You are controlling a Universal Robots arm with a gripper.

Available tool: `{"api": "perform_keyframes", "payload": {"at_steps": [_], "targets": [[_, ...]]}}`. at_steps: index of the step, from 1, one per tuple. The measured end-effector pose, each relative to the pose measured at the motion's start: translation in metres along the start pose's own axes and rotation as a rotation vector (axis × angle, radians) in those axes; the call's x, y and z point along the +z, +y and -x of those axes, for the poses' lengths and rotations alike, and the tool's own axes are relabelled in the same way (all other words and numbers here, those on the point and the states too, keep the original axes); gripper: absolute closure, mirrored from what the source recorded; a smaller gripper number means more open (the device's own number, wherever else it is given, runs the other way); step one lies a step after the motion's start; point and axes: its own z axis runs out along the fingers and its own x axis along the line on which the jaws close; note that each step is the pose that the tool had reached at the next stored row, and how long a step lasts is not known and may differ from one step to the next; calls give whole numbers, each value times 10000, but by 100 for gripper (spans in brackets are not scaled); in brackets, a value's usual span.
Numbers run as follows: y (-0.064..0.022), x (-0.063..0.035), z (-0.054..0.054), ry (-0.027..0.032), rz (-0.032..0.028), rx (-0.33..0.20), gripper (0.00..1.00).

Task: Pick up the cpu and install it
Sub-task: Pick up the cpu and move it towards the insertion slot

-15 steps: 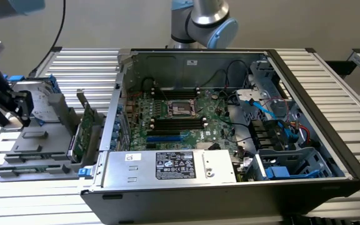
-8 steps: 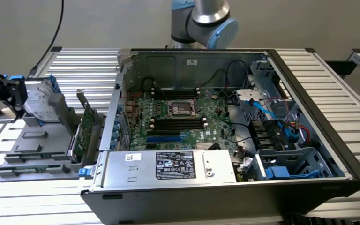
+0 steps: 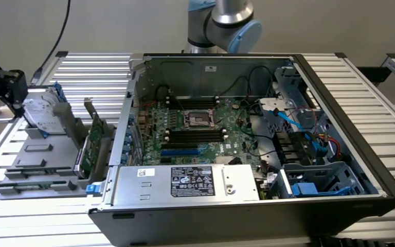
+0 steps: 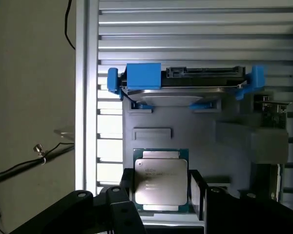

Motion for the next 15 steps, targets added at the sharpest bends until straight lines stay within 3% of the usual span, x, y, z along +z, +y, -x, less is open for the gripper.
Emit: {"api": "perform_keyframes", "payload": {"at_steps": [6,15], "targets": [[18,-182,168,61,1,3,45],[47,-347,439,127,18,5,45]]}}
